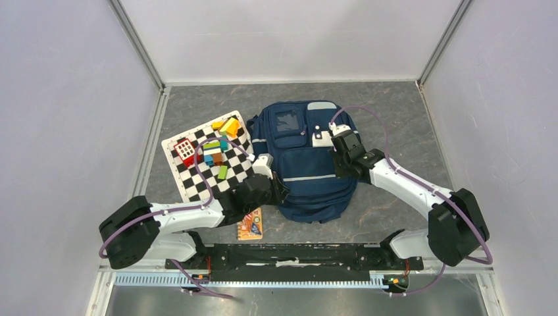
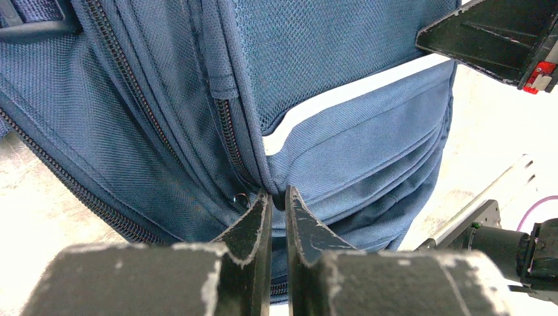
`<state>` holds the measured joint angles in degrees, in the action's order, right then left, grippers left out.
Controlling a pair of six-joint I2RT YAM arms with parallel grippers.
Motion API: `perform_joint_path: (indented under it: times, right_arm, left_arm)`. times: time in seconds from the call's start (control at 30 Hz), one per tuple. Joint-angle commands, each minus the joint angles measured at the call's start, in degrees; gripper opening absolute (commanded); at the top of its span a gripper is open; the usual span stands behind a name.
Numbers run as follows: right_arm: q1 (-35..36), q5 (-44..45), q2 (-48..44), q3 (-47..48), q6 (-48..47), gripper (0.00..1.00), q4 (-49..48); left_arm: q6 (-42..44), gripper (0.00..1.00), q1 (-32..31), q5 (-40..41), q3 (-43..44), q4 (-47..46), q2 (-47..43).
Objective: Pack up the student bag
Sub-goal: Unzip the student bag at the center of the board.
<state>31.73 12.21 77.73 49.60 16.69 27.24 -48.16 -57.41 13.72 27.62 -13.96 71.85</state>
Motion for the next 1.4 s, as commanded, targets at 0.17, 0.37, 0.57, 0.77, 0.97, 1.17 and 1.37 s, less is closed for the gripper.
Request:
perform_joint_path:
  times: [0.17, 0.37, 0.57, 0.77, 0.97, 1.17, 1.37]
  right_arm:
    - [1.37, -4.93, -2.30, -3.02, 4.72, 0.00, -5.44]
    - [7.67, -2.58, -0.38, -0.41, 7.61, 0.00, -7.52]
    - [14.58, -1.33, 3.68, 4.23, 10.65, 0.00, -10.74]
    - [19.66, -1.44, 9.22, 10.89, 12.29, 0.00, -13.50]
    - [24.08, -1.85, 12.52, 16.36, 12.45, 0.00, -15.82]
    - [26.26, -3.37, 12.74, 17.02, 13.25, 0.00, -19.73]
    - [26.72, 1.52, 10.68, 17.46, 11.87, 0.03, -16.64]
  left_arm:
    - [1.45, 0.02, -1.84, -3.06, 2.87, -0.63, 1.19]
    - [1.74, 0.02, -1.92, -3.13, 2.96, -0.90, 1.09]
    - [1.54, 0.02, -1.91, -3.02, 2.73, -1.66, 0.75]
    - [1.40, 0.02, -1.91, -3.23, 2.56, -2.51, 0.59]
    - [1.83, 0.02, -1.89, -2.64, 1.77, -3.24, -1.02]
    - [3.02, 0.02, -1.87, -2.28, 0.20, -4.79, -3.20]
    - [4.83, 0.08, -1.92, -2.74, 0.10, -4.63, -5.22]
